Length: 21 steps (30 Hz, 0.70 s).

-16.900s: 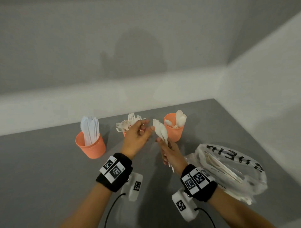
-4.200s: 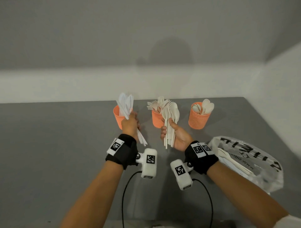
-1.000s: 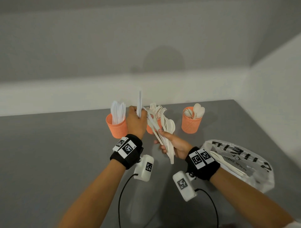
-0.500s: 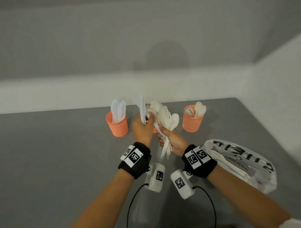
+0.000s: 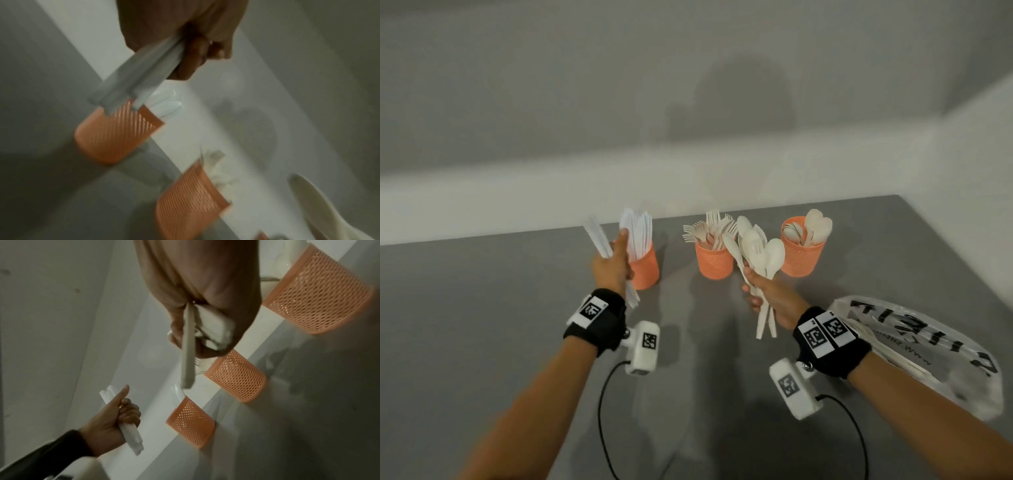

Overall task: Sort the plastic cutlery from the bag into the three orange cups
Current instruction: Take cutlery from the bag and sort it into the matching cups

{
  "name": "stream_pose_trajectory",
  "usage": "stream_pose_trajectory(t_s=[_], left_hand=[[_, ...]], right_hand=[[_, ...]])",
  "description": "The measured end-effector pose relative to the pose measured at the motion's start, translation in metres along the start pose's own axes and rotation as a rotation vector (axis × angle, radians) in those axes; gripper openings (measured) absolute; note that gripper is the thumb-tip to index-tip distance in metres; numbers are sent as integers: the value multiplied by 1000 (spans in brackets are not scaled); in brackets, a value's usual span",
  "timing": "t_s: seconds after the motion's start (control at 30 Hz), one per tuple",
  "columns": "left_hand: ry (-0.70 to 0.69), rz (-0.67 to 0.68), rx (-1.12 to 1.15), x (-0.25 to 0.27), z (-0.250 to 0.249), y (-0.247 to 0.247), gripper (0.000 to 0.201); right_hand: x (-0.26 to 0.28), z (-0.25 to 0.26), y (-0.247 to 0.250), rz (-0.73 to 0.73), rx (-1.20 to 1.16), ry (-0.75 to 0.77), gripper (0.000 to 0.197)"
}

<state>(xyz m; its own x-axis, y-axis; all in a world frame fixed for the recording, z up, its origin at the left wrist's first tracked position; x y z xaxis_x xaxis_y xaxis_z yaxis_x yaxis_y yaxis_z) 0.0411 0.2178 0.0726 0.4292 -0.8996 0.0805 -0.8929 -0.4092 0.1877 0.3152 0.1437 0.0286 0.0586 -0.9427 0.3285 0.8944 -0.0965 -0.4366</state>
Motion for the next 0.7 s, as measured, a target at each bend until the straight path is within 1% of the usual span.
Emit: stream_pose_trajectory(t_s=[0.1,0.13,0.2,0.27,0.37,0.4,0.43,0.47,0.5,0.6,0.7], left_hand=[[-27,-164,62,-36,-26,18,47],[-52,-200,92,-46,-34,19,48],[-116,-224,89,-63,-48,13,49],[-153,-210,64,-76,-51,1,50],[-173,-154,-55,-89,-35,-19,47],[-198,-123,-106,-90,-27,-26,41],[-234,-99,-147,-91,-20,-31,31],[-269,-88,-180,-90,-15,-34,19],[-299,-91,-215,-89,-13,-36,15],[-407,-99,-380,-84,-21,-40,23],[-557,-70,-620,-78,-31,-51,23]], right_hand=[[-4,3,4,-20,24,-14,15],[-5,5,5,-29,32,-5,18],[-5,8,8,-48,46,14,22],[-4,11,11,-72,62,33,20],[-3,14,14,-106,86,45,17],[-2,14,16,-115,95,46,18],[-1,15,17,-121,102,45,18],[0,15,18,-122,106,45,17],[1,16,19,-121,106,51,16],[4,19,19,-122,104,78,11],[3,21,17,-118,103,82,11]])
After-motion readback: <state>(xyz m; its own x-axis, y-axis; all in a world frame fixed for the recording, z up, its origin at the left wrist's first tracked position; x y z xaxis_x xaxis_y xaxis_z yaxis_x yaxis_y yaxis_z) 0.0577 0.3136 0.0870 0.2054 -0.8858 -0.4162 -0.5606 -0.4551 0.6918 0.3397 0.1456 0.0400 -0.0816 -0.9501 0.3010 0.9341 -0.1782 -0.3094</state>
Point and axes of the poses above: each hand's wrist, its own x-axis away from the middle knuckle, its own y-axis out of the back of the hand, z = x × y, the point moved 9 cm from there along -x, towards the middle knuckle, and after that the axes turned 11 degrees about -x, right-handed, at the moved point
